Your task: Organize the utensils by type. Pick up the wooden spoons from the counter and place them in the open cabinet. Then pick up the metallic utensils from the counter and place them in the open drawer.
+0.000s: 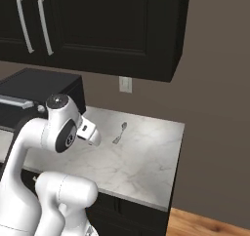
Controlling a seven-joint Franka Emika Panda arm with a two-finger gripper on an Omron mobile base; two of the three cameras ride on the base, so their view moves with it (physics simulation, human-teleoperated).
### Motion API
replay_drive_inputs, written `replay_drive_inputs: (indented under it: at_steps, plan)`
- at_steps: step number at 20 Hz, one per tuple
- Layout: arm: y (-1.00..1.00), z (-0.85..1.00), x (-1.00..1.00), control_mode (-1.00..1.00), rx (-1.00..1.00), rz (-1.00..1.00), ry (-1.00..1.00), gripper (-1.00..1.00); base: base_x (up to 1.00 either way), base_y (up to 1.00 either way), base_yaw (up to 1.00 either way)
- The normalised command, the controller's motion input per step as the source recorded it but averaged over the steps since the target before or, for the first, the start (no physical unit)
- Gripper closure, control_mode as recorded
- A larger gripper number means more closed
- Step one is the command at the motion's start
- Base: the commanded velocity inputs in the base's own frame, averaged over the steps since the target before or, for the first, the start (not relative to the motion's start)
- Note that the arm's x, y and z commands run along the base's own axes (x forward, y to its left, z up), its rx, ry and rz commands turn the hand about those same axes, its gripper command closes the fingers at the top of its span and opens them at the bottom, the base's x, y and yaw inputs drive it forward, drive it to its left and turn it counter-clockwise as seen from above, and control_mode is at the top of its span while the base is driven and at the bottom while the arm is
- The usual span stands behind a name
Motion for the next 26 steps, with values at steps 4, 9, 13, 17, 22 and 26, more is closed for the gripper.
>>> replay_drive_inputs:
  at_steps: [4,9,13,17,22,26]
  plan:
    - [-0.10,-0.26,0.18,-1.00,-0.19,0.27,-0.16,-1.00,0.00,0.00,0.00]
    - [-0.16,-0.31,0.24,-1.00,-0.21,0.09,-0.08,-1.00,0.00,0.00,0.00]
    - [-0.10,-0.26,0.54,-1.00,-0.18,-0.13,0.02,-1.00,0.00,0.00,0.00]
    - [-0.21,-0.16,0.65,-1.00,0.00,-0.09,0.03,-1.00,0.00,0.00,0.00]
    - [-0.32,-0.20,0.56,-1.00,0.02,-0.03,0.01,-1.00,0.00,0.00,0.00]
    - [-0.27,-0.19,0.52,-1.00,0.05,-0.01,0.01,-1.00,0.00,0.00,0.00]
